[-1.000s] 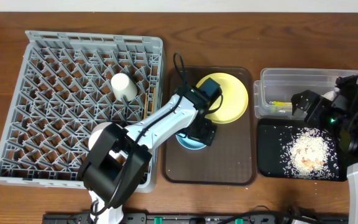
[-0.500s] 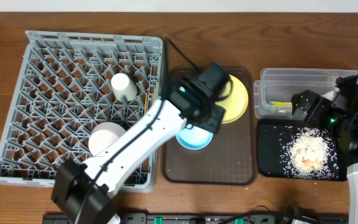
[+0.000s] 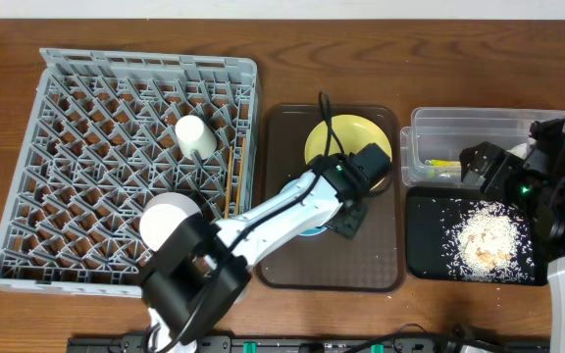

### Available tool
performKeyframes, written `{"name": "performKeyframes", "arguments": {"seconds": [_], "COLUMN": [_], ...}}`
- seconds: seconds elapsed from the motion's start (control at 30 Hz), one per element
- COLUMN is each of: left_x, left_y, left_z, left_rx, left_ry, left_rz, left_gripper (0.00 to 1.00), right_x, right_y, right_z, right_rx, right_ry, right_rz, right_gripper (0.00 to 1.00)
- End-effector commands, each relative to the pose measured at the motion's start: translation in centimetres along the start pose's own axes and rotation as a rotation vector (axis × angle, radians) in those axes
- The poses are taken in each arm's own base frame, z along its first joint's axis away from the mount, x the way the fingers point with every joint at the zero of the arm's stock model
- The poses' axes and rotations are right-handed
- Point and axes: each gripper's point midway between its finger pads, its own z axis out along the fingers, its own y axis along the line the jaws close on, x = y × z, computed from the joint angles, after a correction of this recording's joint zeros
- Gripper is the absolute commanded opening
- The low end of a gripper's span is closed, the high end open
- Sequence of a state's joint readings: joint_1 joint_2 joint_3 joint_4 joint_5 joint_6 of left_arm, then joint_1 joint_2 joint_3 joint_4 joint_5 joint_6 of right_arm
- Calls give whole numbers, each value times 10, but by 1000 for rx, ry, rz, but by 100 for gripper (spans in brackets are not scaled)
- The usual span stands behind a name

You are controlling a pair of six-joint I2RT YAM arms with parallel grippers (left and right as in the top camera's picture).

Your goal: Sort waste into correct bins and load items into the dishwasher

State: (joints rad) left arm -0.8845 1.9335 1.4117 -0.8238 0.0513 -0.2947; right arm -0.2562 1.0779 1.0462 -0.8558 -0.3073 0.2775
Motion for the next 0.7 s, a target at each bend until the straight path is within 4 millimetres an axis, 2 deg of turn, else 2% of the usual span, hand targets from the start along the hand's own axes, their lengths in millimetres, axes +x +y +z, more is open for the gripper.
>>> {"name": "performKeyframes", "arguments": {"seconds": [0.0,0.2,0.27,0.33,0.4,0.53,0.6,0.67], "left_x": [5,16,18,17,16,13,9,1], "left_y": [13,12,12,14,15,17,16,13], "left_z": [20,36,36,36,36,29,18,-2], "left_rx": [-74,-74,-79,-88,-93,-89,-77,-49], "left_ry": [31,95,102,98,94,91,82,53], "left_rz": [-62,-119,-120,-118,-111,-114,-119,-125], "left_gripper": [56,47,38,19,8,8,8,8], "right_x": [-4,-4,-4,-4,-4,-3,-4,-4], "right_y": [2,2,2,2,2,2,2,2], "right_z": [-4,-4,-4,-4,-4,-4,-4,-4], "right_rx": [-8,-8,-8,-8,-8,-8,-8,-8], "right_ry": [-12,-12,-12,-12,-12,-12,-12,-12], "right_rz": [-6,-6,-5,-6,-6,-6,-6,-6], "right_gripper": [99,99,99,99,99,99,99,99]}}
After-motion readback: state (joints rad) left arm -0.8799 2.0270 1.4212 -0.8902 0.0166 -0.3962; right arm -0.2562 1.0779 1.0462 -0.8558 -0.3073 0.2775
